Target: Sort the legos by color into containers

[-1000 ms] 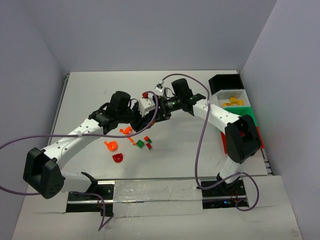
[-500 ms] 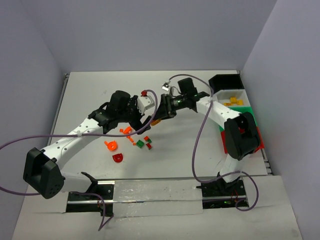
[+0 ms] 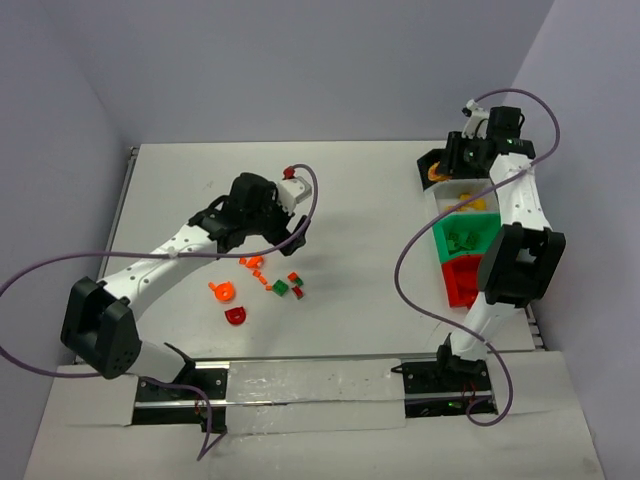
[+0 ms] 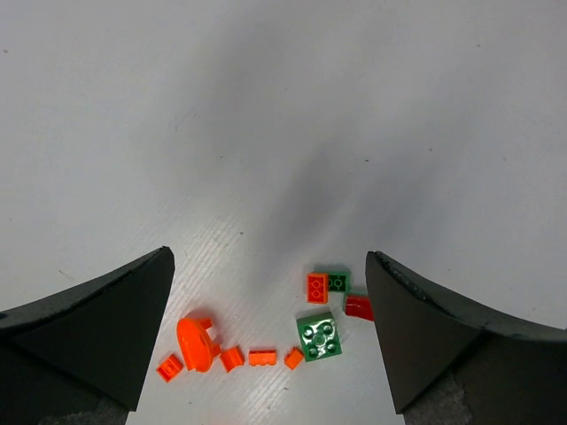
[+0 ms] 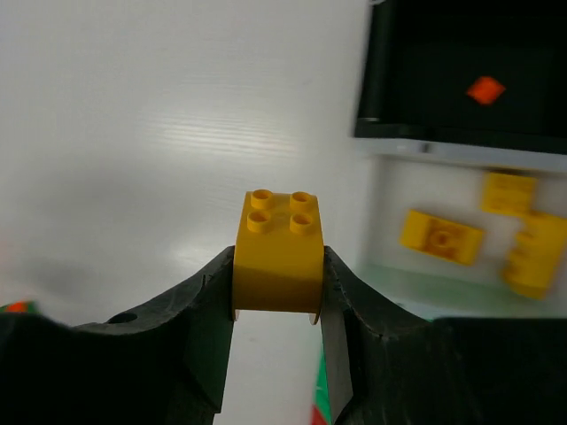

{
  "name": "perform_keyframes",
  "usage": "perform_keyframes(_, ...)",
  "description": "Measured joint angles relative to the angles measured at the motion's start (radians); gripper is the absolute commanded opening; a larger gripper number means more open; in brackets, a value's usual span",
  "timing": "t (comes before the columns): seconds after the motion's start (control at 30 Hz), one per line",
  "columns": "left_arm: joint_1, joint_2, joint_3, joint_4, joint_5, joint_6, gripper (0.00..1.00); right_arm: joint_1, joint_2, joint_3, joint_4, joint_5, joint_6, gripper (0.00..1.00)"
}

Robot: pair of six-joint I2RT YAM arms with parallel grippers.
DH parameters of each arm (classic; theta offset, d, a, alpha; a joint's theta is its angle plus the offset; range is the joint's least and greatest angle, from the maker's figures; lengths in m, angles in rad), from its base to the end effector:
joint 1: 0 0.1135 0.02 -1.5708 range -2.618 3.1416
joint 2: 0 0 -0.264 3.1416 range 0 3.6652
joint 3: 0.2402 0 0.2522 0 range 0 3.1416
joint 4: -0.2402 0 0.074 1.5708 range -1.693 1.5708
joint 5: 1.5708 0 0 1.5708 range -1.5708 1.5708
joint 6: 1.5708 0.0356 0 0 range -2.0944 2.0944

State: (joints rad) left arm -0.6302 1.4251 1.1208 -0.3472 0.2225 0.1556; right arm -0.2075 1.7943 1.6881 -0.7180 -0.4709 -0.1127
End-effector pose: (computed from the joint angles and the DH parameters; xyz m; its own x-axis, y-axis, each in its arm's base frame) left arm 0.2537 -0.1948 0.2926 -0.3729 0.4591 -0.8063 0.7838 0.6209 -0.0090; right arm 0.3950 -0.0667 0.3270 -0.7004 0.0451 -0.7123 -0.1979 0.9466 0.2545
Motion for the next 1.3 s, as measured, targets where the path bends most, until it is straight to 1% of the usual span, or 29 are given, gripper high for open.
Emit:
perform_keyframes(0.17, 0.006, 0.089, 0.058, -0.008, -0.042, -0.02, 0.99, -0.024, 0.116, 0.074, -0.025, 0.165, -0.082, 0.0)
perform_keyframes(0.3, 0.017, 0.11, 0.066, -0.009, -0.062, -0.028, 0.99, -0.027, 0.214, 0.111, -0.038, 0.248, -0.1, 0.07)
perform_keyframes(0.43, 0.031, 0.11, 0.066, -0.008, -0.071, -0.039, 0.99, -0.027, 0.264, 0.147, -0.054, 0.301, -0.111, 0.11)
perform_keyframes(0.5, 0.04, 0.11, 0.065, -0.008, -0.073, -0.041, 0.99, -0.027, 0.28, 0.168, -0.054, 0.319, -0.116, 0.2)
perform_keyframes(0.57, 0.051, 0.11, 0.066, -0.01, -0.072, -0.041, 0.99, -0.027, 0.284, 0.172, -0.056, 0.332, -0.121, 0.36)
perform_keyframes(0.7, 0.093, 0.11, 0.065, -0.021, -0.048, -0.04, 0.99, -0.027, 0.284, 0.169, -0.061, 0.348, -0.128, 0.57)
perform_keyframes(0.77, 0.121, 0.11, 0.065, -0.033, -0.024, -0.039, 0.99, -0.027, 0.283, 0.16, -0.061, 0.352, -0.135, 0.64)
perform_keyframes(0.8, 0.134, 0.11, 0.065, -0.04, -0.009, -0.038, 0.99, -0.027, 0.282, 0.153, -0.061, 0.354, -0.137, 0.64)
perform_keyframes(0.83, 0.146, 0.108, 0.065, -0.047, 0.005, -0.033, 0.99, -0.027, 0.28, 0.145, -0.063, 0.355, -0.14, 0.68)
perform_keyframes(0.9, 0.165, 0.099, 0.055, -0.059, 0.026, -0.02, 0.99, -0.027, 0.277, 0.131, -0.065, 0.355, -0.145, 0.7)
perform_keyframes(1.13, 0.179, 0.033, -0.034, -0.115, 0.072, 0.06, 0.9, -0.025, 0.203, 0.102, -0.084, 0.312, -0.139, 0.72)
perform_keyframes(1.23, 0.161, 0.014, -0.087, -0.138, 0.073, 0.08, 0.87, -0.02, 0.14, 0.08, -0.082, 0.267, -0.121, 0.73)
perform_keyframes(1.3, 0.125, 0.011, -0.125, -0.148, 0.064, 0.087, 0.86, -0.009, 0.084, 0.048, -0.079, 0.23, -0.104, 0.74)
